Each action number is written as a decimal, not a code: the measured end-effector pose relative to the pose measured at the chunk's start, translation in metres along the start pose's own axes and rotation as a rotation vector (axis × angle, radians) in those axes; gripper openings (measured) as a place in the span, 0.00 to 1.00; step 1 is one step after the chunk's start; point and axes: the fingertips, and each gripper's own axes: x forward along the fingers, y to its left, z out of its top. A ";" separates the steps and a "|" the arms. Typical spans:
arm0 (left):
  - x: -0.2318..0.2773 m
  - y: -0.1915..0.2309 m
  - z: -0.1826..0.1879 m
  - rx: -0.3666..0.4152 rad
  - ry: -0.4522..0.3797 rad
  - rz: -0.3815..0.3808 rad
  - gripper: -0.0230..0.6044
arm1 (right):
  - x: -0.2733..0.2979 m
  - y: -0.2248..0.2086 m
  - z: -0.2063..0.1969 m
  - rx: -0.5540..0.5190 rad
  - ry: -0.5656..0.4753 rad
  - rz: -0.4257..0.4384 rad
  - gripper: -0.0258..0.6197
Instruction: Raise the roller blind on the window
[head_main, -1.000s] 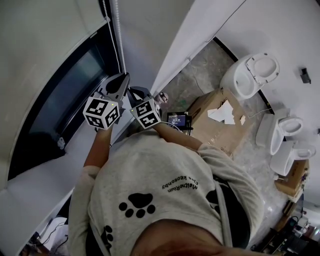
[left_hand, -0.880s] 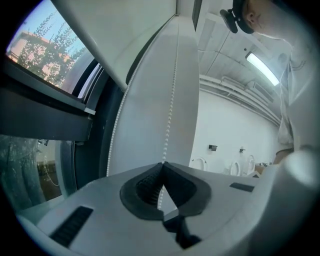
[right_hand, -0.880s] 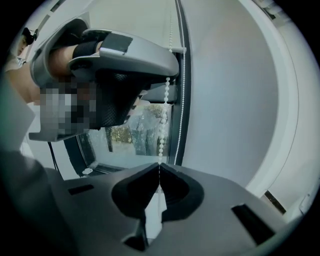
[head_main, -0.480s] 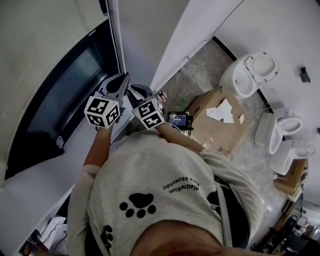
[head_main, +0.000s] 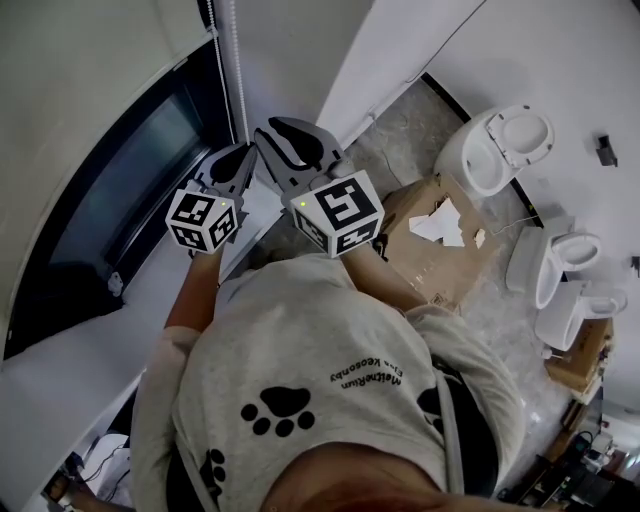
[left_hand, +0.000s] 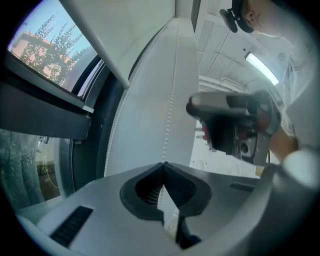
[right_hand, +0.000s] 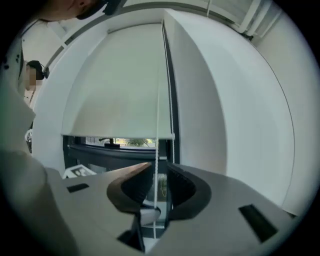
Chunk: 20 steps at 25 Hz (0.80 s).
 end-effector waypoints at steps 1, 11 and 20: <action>0.001 0.000 0.000 0.000 0.000 0.001 0.05 | 0.002 0.002 0.016 -0.009 -0.024 0.014 0.18; 0.004 0.004 -0.001 0.002 0.007 0.018 0.05 | 0.031 0.004 0.069 -0.020 -0.028 0.072 0.14; 0.004 0.006 0.000 0.001 -0.001 0.019 0.05 | 0.040 0.005 0.076 -0.051 -0.035 0.070 0.06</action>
